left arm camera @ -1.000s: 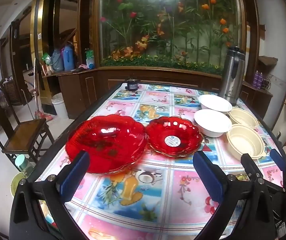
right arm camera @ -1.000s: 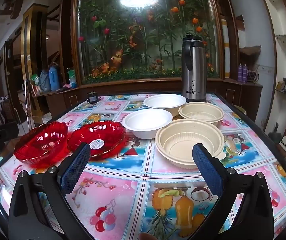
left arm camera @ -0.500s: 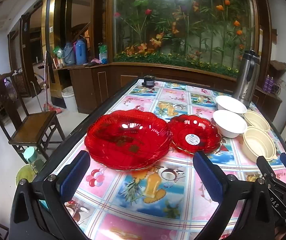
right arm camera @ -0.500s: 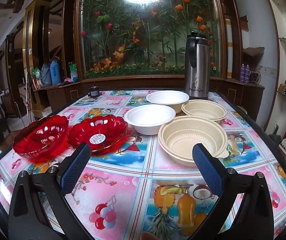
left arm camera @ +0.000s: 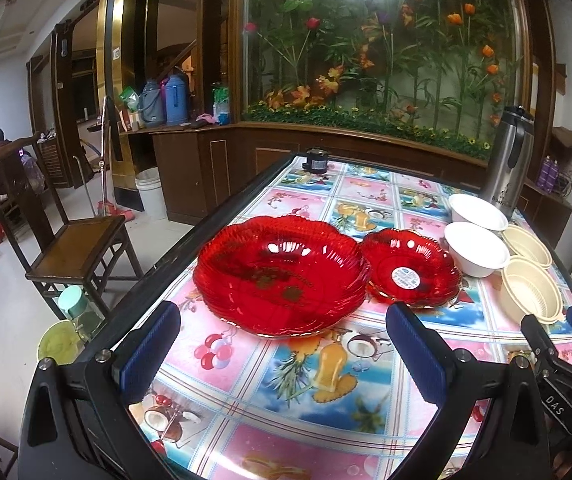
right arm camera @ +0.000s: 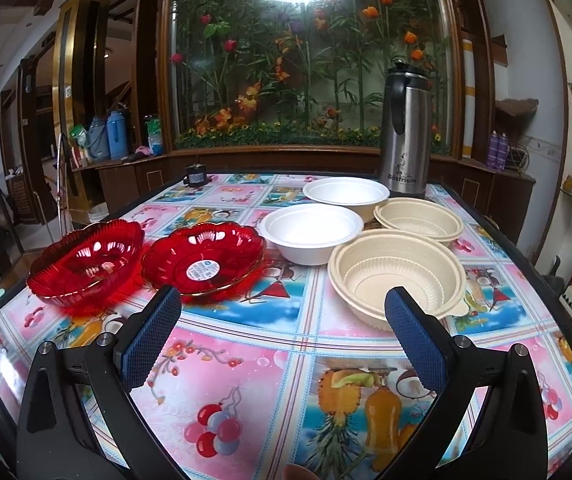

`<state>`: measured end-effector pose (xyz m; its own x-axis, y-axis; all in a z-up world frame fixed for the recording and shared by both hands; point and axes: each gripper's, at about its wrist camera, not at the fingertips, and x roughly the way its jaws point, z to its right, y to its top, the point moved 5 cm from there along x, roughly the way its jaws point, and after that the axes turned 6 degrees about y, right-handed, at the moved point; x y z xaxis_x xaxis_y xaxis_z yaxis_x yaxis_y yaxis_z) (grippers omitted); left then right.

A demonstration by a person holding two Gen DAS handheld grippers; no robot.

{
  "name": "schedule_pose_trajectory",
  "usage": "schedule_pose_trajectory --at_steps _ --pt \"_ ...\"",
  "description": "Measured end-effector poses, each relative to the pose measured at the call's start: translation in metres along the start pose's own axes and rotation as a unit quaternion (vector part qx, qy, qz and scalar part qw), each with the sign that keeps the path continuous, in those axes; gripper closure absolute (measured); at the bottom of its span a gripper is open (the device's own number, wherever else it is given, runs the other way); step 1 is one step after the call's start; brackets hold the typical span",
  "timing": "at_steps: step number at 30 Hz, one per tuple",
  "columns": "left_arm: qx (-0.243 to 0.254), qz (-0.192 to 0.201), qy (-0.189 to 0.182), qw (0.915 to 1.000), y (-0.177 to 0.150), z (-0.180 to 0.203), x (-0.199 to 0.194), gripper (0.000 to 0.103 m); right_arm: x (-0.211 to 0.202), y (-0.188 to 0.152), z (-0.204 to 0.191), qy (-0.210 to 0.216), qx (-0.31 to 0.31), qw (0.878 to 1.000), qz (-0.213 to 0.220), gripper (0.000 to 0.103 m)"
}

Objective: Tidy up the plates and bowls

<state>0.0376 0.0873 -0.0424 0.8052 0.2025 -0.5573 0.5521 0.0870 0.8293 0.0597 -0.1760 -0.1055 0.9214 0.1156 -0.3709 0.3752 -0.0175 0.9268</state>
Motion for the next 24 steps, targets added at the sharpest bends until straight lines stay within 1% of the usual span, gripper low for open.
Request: schedule_pose_trajectory --at_steps 3,6,7,13,15,18,21,24 --pt "-0.002 -0.004 0.005 1.0 -0.002 -0.005 0.003 0.0 0.004 0.005 -0.013 0.028 0.01 1.0 0.001 0.0" --pt "-0.004 -0.008 0.013 0.9999 -0.003 -0.011 0.006 0.0 0.017 0.014 -0.035 0.051 0.014 0.999 -0.005 0.0" --pt "-0.006 -0.009 0.016 0.9998 -0.003 -0.014 0.007 0.0 0.023 0.02 -0.046 0.068 0.016 0.998 -0.005 0.0" --pt "-0.019 -0.015 0.036 0.9991 -0.003 -0.031 0.014 0.0 0.053 0.049 -0.086 0.122 0.032 0.992 0.004 0.0" --pt "-0.023 -0.014 0.045 0.9986 -0.002 -0.038 0.016 0.0 0.06 0.048 -0.091 0.126 0.036 0.991 0.003 0.0" --pt "-0.028 -0.013 0.055 0.998 -0.001 -0.042 0.021 0.0 0.072 0.035 -0.091 0.147 0.045 0.988 -0.024 0.0" --pt "-0.03 -0.017 0.055 0.9979 -0.001 -0.043 0.027 0.0 0.077 0.03 -0.083 0.152 0.052 0.986 -0.038 0.0" --pt "-0.029 -0.02 0.057 0.9978 -0.001 -0.042 0.031 0.0 0.08 0.028 -0.079 0.166 0.07 0.982 -0.05 0.0"
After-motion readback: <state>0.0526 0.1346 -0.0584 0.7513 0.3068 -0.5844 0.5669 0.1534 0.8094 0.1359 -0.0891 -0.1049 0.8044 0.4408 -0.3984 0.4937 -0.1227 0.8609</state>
